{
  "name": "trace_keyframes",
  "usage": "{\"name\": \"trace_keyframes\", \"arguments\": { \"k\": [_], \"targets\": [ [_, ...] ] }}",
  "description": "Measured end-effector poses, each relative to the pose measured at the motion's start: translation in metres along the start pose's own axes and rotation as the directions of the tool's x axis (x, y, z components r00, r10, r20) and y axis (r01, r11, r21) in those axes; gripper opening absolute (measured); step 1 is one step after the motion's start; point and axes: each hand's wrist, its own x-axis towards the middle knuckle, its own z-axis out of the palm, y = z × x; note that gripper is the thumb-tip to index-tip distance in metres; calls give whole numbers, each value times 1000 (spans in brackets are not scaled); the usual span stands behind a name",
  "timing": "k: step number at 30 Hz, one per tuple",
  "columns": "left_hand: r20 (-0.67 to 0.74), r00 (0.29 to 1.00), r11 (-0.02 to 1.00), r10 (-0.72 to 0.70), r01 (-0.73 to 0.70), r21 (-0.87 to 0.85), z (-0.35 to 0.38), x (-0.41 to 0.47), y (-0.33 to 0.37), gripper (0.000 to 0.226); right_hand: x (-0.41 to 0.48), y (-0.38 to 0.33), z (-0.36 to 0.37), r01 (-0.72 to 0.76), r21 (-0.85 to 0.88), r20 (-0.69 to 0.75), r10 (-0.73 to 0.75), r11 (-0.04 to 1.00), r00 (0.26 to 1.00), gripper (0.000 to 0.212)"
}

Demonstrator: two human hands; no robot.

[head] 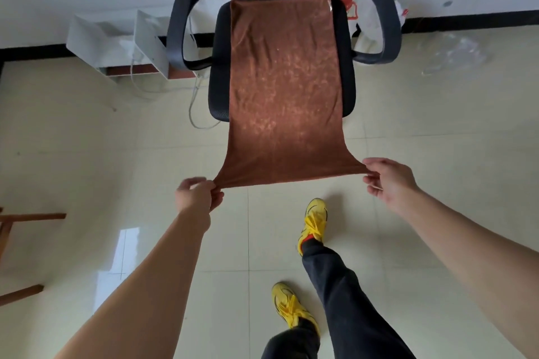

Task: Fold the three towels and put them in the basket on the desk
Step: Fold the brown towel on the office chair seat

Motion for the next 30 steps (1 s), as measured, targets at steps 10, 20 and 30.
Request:
{"name": "trace_keyframes", "arguments": {
  "k": [10, 20, 30],
  "targets": [
    [281, 903, 714, 324, -428, 553, 98, 50, 132, 20, 101, -136, 45, 273, -166, 89, -261, 948, 961, 33],
    [154, 871, 680, 467, -465, 568, 175, 107, 247, 16, 180, -247, 106, 618, -351, 147, -610, 704, 779, 12],
    [214, 894, 768, 393, -448, 458, 248, 184, 324, 10, 249, -318, 159, 507, -373, 2, -546, 777, 838, 21]
  ]
}}
